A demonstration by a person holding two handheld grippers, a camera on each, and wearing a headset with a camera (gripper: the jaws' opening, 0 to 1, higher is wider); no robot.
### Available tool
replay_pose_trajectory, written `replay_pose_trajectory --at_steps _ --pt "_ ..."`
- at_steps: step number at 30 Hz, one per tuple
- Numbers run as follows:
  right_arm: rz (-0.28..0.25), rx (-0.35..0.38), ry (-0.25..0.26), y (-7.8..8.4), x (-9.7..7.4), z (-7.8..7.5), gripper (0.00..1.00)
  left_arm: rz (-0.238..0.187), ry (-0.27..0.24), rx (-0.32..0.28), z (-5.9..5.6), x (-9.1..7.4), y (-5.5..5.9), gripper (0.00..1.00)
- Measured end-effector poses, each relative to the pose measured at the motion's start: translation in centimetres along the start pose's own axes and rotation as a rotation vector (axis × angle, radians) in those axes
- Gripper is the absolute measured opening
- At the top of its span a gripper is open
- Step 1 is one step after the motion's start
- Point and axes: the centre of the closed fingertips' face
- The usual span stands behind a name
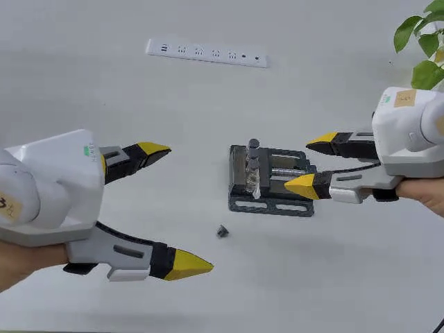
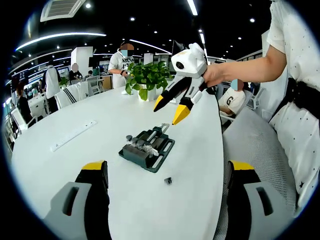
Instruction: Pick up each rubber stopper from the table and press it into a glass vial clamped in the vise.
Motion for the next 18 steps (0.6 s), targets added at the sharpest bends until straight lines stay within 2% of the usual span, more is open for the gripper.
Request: replay_pose_trajectory --at_steps 5,8,13,18 --pt "-0.045 0.004 -0.016 0.6 -0.8 0.7 0.59 0.006 -0.001 -0.003 -0.1 -0.1 0.0 0.99" --pt "-0.088 -0.005 -0.031 0.6 -1.3 1.6 0.65 0.008 -0.001 -0.004 -0.1 -0.1 0.0 0.99" --pt "-0.118 -0.006 -0.062 1.1 -1.7 3.0 0.74 0.017 0.0 -0.002 -0.2 -0.1 0.2 0.99" --pt "-0.152 -0.013 -0.094 1.8 -1.9 4.2 0.8 0.033 0.003 0.004 -0.4 -0.2 0.7 0.99"
Point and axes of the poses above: the centre of the closed fingertips' face, and the gripper's own axes: x roughly forward along the fingers, z roughly to its left, y roughly out of its underside, and after that the axes turned 9 degrees about -y, right-handed
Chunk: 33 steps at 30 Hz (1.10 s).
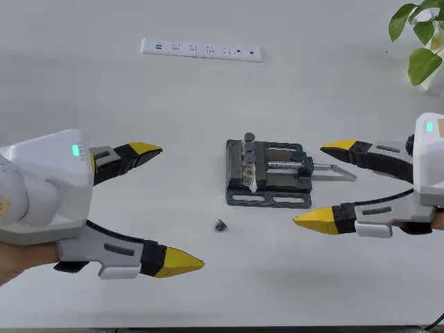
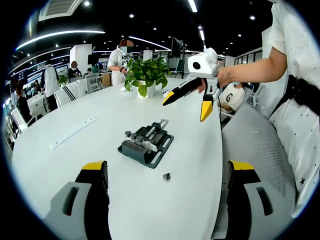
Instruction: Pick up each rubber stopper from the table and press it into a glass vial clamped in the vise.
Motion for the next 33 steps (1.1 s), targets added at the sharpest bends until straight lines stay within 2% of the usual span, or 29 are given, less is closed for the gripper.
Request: replay_pose_trajectory --at_steps 8,16,19,25,33 --pt "0.003 -0.009 -0.042 1.8 0.2 1.9 0.83 0.004 0.0 0.0 -0.2 0.0 0.1 0.99" --pt "0.028 -0.003 -0.076 3.9 1.5 3.4 0.82 0.01 0.001 0.001 -0.2 0.1 0.3 0.99" --pt "0.04 -0.009 -0.083 4.4 1.9 3.5 0.81 0.011 0.002 0.004 -0.3 0.1 0.4 0.99" --pt "0.029 -0.014 -0.088 4.7 2.9 3.3 0.76 0.016 0.007 -0.001 -0.5 0.4 0.9 0.99" --pt "0.031 -0.022 -0.101 4.6 5.0 3.1 0.62 0.019 0.01 -0.011 -0.5 0.6 1.2 0.99"
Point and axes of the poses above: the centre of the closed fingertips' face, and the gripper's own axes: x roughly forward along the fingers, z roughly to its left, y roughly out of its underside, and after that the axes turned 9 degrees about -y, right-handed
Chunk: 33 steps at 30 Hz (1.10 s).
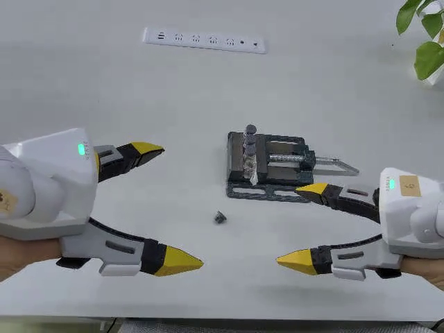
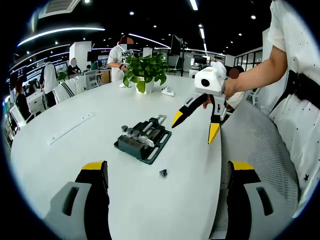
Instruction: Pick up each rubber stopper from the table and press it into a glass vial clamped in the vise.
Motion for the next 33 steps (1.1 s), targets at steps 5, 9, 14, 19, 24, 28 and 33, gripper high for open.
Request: replay_pose_trajectory --at_steps 5,9,14,19,24,28,33 --pt "0.003 -0.016 -0.001 -0.2 1.4 -0.4 0.52 0.008 0.003 -0.003 -0.1 0.1 0.3 0.99" --pt "0.013 -0.024 -0.007 -0.3 2.5 -0.4 0.45 0.006 0.001 -0.01 -0.1 0.1 0.4 0.99" --pt "0.027 -0.04 -0.016 -0.4 3.9 -0.4 0.34 0.004 0.0 -0.016 -0.2 0.1 0.5 0.99" --pt "0.024 -0.043 -0.011 -0.9 5.0 -0.8 0.27 0.002 -0.001 -0.023 -0.1 0.1 0.5 0.99" --pt "0.037 -0.05 -0.015 -0.9 6.0 -0.9 0.22 0.002 0.0 -0.027 0.0 0.2 0.6 0.99" --pt "0.043 -0.05 -0.016 -0.8 6.7 -1.2 0.19 0.002 0.001 -0.032 0.0 0.3 0.7 0.99" --pt "0.057 -0.053 -0.021 -0.4 7.3 -1.6 0.14 0.002 -0.001 -0.036 0.1 0.3 0.8 0.99"
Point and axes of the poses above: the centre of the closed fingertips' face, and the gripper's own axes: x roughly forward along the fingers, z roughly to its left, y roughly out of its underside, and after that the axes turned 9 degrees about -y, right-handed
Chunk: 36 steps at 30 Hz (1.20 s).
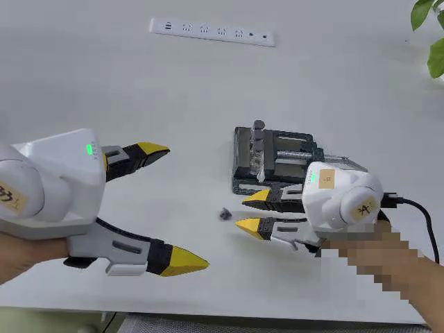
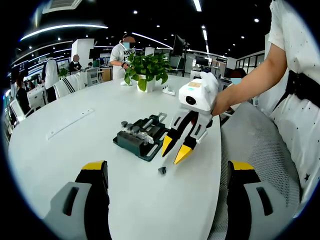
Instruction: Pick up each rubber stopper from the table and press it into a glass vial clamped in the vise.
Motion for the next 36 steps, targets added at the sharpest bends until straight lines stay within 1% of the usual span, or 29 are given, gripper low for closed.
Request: replay_pose_trajectory --at_steps 6,10,12,16,18,24,27,36 --pt "0.038 -0.032 -0.013 0.3 1.0 0.2 0.12 0.001 0.0 -0.004 0.1 0.0 0.1 0.99" --pt "0.053 -0.048 -0.012 0.3 1.3 0.0 0.09 0.001 -0.001 -0.008 0.1 0.0 0.1 0.99" --pt "0.055 -0.049 -0.011 0.3 1.4 -0.2 0.06 0.001 0.001 -0.008 0.1 0.1 0.1 0.99" --pt "0.061 -0.053 -0.013 0.2 1.5 -0.3 0.05 0.001 0.0 -0.01 0.1 0.1 0.1 0.99" --pt "0.064 -0.057 -0.017 0.3 1.5 -0.2 0.05 -0.006 0.0 -0.013 0.1 0.1 -0.1 0.99" --pt "0.083 -0.066 -0.017 0.8 1.8 -0.5 0.03 -0.009 0.003 -0.015 0.2 0.2 -0.3 0.99" --pt "0.08 -0.065 -0.015 0.8 1.9 -0.6 0.0 -0.007 0.004 -0.014 0.2 0.3 -0.3 0.99" --pt "0.081 -0.066 -0.013 0.8 2.0 -0.7 0.0 -0.006 0.007 -0.015 0.2 0.5 -0.2 0.99"
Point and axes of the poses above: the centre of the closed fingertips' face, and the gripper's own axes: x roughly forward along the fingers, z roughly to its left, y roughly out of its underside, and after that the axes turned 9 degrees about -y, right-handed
